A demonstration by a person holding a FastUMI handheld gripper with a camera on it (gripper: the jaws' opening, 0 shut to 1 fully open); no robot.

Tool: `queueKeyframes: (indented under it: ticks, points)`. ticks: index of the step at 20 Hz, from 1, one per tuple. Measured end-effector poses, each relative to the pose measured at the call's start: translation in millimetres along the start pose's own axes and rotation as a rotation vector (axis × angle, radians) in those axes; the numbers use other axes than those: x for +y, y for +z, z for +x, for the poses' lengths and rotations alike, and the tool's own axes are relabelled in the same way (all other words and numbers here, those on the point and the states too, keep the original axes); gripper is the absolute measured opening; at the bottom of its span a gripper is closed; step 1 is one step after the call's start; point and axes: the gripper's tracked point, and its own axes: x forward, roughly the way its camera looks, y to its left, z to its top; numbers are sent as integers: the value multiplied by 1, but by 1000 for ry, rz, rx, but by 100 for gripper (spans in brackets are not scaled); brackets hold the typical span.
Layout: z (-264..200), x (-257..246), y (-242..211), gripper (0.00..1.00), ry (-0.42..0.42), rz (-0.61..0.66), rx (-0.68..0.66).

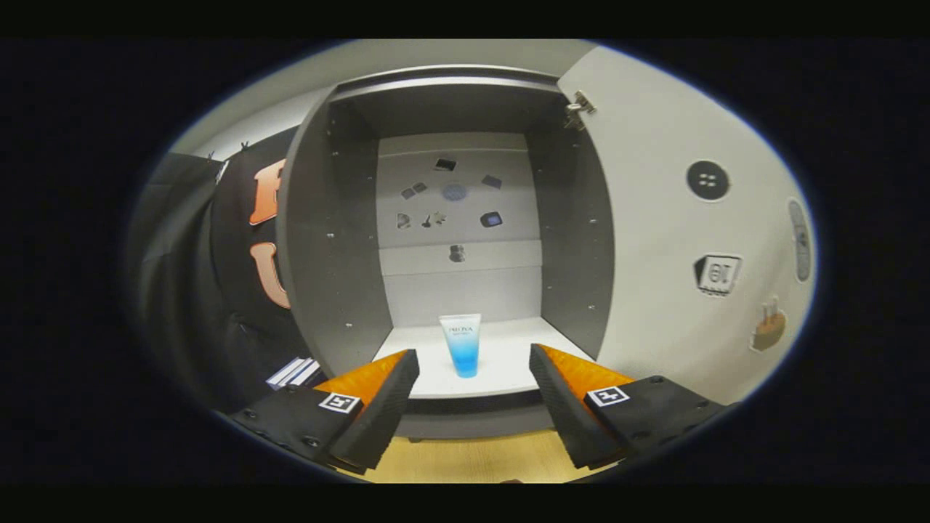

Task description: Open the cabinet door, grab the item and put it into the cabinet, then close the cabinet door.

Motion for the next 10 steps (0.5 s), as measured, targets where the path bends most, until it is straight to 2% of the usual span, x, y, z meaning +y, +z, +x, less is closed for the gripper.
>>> queueKeyframes:
  ticks: [6,10]
  points:
    - [-110,-28,-7,98,-55,-3,-43]
    - [-169,-56,-15,98,-108,-58,-59]
